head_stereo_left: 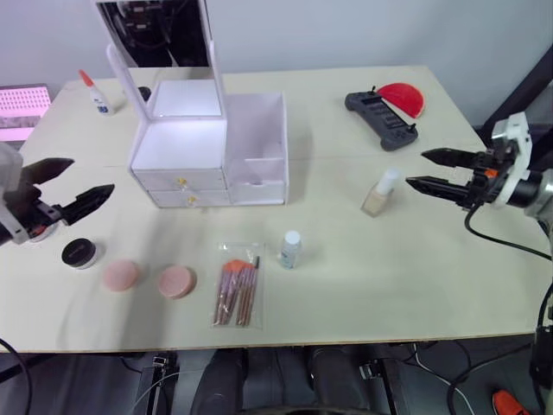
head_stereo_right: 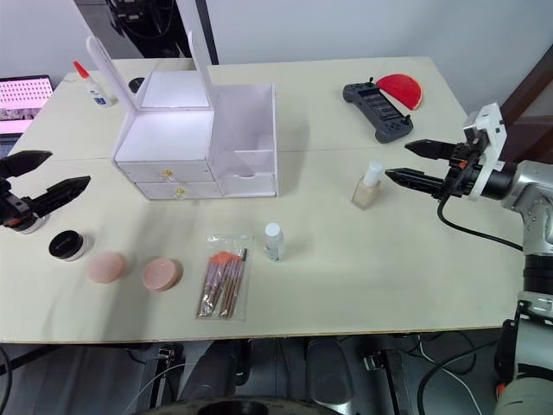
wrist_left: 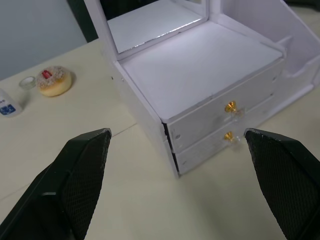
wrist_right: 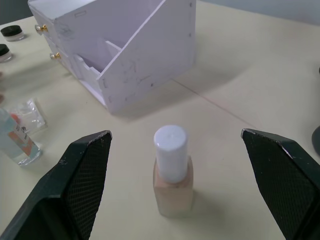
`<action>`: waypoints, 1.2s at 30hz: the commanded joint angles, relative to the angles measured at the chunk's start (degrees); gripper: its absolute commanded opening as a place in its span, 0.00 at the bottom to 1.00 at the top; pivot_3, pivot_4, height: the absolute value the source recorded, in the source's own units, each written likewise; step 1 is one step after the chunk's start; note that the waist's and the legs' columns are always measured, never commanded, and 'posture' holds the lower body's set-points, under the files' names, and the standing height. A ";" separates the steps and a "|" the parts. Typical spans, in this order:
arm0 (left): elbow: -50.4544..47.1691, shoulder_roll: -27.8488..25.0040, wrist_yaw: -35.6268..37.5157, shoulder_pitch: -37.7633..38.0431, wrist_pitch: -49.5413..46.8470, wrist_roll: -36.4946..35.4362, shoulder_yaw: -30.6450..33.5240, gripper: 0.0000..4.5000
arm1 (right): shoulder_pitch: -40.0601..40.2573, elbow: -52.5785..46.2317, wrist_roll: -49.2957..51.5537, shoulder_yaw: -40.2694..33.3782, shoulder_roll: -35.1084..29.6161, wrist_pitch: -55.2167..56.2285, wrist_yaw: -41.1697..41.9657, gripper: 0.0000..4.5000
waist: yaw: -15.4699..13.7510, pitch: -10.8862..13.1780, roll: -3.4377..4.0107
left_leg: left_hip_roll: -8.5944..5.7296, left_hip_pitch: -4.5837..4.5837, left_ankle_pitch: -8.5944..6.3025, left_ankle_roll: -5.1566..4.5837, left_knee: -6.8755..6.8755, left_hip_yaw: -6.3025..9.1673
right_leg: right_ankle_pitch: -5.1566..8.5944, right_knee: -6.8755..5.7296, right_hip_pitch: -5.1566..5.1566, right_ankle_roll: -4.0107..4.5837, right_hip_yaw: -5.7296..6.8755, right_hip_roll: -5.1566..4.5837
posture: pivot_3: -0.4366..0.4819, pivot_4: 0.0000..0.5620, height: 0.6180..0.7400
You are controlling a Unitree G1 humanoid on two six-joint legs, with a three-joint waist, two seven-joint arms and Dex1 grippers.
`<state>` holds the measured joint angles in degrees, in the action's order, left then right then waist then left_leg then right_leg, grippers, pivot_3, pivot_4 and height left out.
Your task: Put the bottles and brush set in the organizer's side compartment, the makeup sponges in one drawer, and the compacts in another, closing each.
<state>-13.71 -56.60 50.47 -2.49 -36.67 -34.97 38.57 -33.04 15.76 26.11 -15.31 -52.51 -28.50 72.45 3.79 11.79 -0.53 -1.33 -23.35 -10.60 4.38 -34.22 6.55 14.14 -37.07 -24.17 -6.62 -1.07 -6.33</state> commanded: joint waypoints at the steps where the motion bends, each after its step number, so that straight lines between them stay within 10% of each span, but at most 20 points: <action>1: 0.42 -0.80 1.92 0.52 1.96 0.09 1.68 1.00 | -1.54 -1.68 0.94 -0.68 -1.36 0.59 -0.01 0.98 | 0.02 0.00 0.00 | 0.00 0.00 0.00 0.00 0.00 0.00 | 0.00 0.01 0.00 0.00 0.00 0.00 | 0.48 0.27 1.00; 22: -2.28 3.41 -3.60 0.90 -2.05 -4.65 6.73 1.00 | -12.11 3.82 2.73 3.91 0.41 -6.69 1.38 0.98 | 0.30 0.01 -0.01 | 0.05 0.00 0.00 0.00 0.00 -0.01 | -0.01 0.00 -0.01 0.00 0.00 0.03 | 0.48 0.27 1.00; 30: -23.17 18.17 -15.29 13.86 -7.36 -16.77 17.14 1.00 | -24.66 2.01 1.19 16.14 4.99 -9.30 9.82 0.98 | 0.04 0.03 -0.11 | 0.09 -0.02 -0.04 -0.03 0.01 -0.09 | -0.10 0.08 -0.05 -0.13 -0.12 0.06 | 0.48 0.27 1.00; 36: -39.41 37.01 -27.56 26.33 0.41 -11.38 12.10 1.00 | -30.47 -0.96 -4.62 24.01 11.91 2.68 12.72 0.98 | -0.43 -0.08 -0.34 | 0.13 -0.02 -0.05 -0.02 -0.08 -0.14 | -0.08 0.18 0.03 0.07 -0.15 0.11 | 0.48 0.27 1.00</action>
<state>-48.79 -20.81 26.48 22.98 -39.07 -47.79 51.93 -61.44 16.59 22.52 8.60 -41.06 -29.46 84.29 3.36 11.70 -0.87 -1.19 -23.37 -10.65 4.36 -34.31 6.43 14.06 -36.92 -24.14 -6.55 -1.21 -6.20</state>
